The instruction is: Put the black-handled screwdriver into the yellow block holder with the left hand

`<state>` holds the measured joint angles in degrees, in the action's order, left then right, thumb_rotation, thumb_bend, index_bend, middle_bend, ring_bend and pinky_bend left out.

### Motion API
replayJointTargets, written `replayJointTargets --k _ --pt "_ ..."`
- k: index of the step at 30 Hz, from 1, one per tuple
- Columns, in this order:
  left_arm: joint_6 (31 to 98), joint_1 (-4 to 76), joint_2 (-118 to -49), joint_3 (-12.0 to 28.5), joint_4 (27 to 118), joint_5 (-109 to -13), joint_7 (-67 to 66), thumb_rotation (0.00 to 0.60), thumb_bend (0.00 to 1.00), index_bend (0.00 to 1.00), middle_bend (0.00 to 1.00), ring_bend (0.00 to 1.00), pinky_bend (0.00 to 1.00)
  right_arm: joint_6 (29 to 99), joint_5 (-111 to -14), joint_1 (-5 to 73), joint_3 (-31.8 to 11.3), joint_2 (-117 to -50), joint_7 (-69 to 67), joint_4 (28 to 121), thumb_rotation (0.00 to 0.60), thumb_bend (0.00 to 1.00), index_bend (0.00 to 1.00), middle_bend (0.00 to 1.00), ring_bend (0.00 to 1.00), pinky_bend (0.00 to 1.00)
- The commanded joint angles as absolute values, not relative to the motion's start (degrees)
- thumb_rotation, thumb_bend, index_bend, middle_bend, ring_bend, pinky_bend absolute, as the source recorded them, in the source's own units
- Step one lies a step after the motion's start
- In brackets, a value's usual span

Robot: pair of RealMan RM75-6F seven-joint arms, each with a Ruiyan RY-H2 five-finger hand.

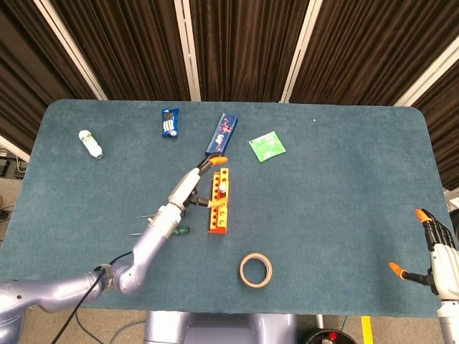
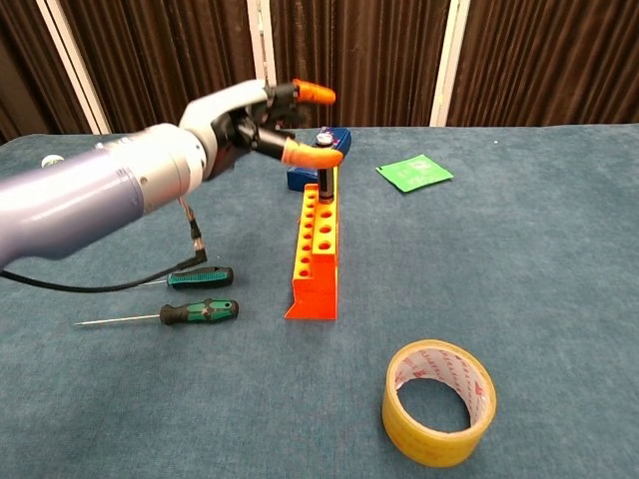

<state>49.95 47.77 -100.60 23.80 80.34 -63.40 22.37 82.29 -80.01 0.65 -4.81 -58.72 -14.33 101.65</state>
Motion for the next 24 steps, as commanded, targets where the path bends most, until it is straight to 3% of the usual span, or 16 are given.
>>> replayJointTargets --k 1,8,16,24 --pt "52.7 47.4 -98.6 24.8 83.2 -66.0 21.7 0.6 0.07 0.14 0.0 0.0 0.0 82.3 -80.0 0.7 -4.8 -58.8 -14.1 101.6 0.6 0.03 0.0 0.0 0.0 0.0" --pt "59.6 45.0 -91.9 22.9 89.9 -72.2 13.1 0.6 0.09 0.15 0.0 0.0 0.0 82.5 -80.3 0.7 -4.8 -58.9 -13.6 101.3 0.6 0.03 0.0 0.0 0.0 0.0" --pt "67.1 34.9 -76.6 13.6 104.1 -75.6 -2.1 0.6 0.13 0.16 0.0 0.0 0.0 82.5 -79.8 0.6 -4.6 -58.9 -11.4 101.2 0.6 0.03 0.0 0.0 0.0 0.0" --pt "80.7 22.5 -67.8 3.8 108.3 -82.7 -12.4 0.6 0.13 0.18 0.0 0.0 0.0 83.4 -80.5 0.5 -4.4 -59.3 -8.8 101.0 0.6 0.03 0.0 0.0 0.0 0.0"
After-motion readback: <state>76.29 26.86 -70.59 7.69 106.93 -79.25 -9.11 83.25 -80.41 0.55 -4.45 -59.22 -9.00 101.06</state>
